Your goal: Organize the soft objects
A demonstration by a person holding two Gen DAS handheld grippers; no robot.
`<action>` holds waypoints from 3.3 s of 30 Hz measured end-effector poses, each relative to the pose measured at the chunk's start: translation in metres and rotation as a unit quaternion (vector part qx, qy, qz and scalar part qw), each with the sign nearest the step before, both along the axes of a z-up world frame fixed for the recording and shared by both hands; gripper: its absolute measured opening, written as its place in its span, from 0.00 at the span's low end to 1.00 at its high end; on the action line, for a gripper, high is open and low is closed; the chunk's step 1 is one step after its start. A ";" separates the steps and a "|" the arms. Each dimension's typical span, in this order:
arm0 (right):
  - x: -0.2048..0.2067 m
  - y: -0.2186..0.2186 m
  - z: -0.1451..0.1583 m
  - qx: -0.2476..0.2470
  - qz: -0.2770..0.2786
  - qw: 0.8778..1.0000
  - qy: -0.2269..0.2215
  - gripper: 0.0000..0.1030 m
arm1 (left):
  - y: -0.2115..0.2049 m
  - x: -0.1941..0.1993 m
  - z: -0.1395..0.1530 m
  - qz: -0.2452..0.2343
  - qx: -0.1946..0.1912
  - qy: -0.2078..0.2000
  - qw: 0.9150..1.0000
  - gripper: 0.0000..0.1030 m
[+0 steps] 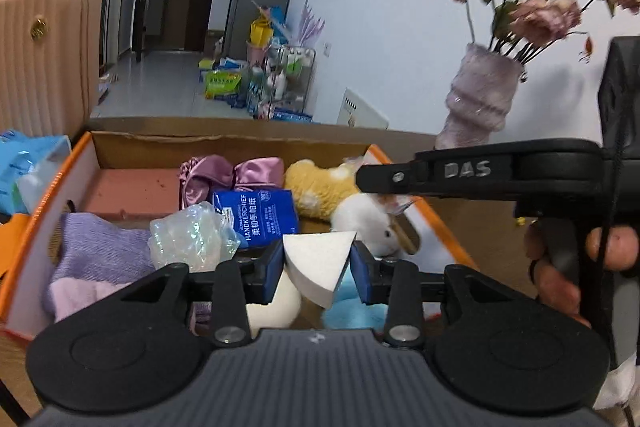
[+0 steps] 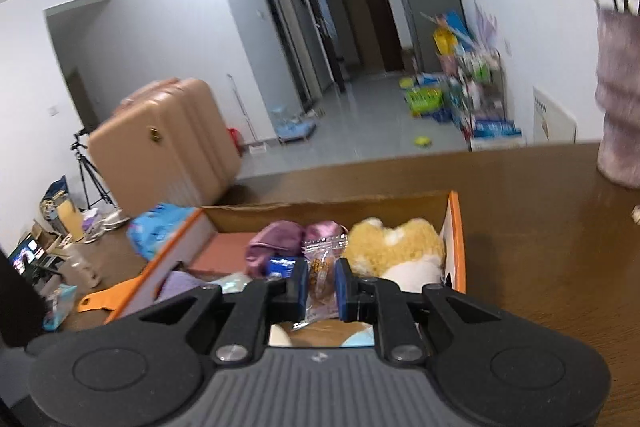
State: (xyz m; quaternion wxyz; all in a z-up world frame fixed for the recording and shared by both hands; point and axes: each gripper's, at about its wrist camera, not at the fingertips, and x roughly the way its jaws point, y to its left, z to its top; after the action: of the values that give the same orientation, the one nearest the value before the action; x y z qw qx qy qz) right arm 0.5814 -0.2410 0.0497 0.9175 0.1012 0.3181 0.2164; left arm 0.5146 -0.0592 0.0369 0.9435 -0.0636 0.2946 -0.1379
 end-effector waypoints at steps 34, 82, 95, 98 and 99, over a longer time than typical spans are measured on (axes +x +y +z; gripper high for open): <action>-0.103 0.009 0.070 -0.075 -0.030 0.988 -0.134 0.57 | 0.035 -0.090 0.078 0.059 0.053 -0.109 0.991 0.69; -0.550 0.021 -0.067 -0.076 -0.010 0.980 -0.185 0.84 | 0.070 -0.520 -0.046 0.151 0.047 -0.193 0.968 1.00; -0.540 0.020 -0.062 -0.073 -0.007 0.980 -0.183 0.85 | 0.075 -0.514 -0.046 0.160 0.043 -0.187 0.968 1.00; -0.540 0.019 -0.061 -0.073 -0.010 0.980 -0.185 0.85 | 0.075 -0.514 -0.046 0.159 0.043 -0.188 0.968 1.00; -0.540 0.019 -0.061 -0.073 -0.011 0.980 -0.186 0.85 | 0.075 -0.513 -0.046 0.159 0.043 -0.189 0.968 1.00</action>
State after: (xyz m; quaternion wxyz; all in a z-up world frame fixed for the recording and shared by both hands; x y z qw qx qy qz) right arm 0.0415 -0.2224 -0.0112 0.9679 -0.0044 0.1553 0.1974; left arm 0.0012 0.0156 -0.0087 0.9936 -0.0415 0.1033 0.0169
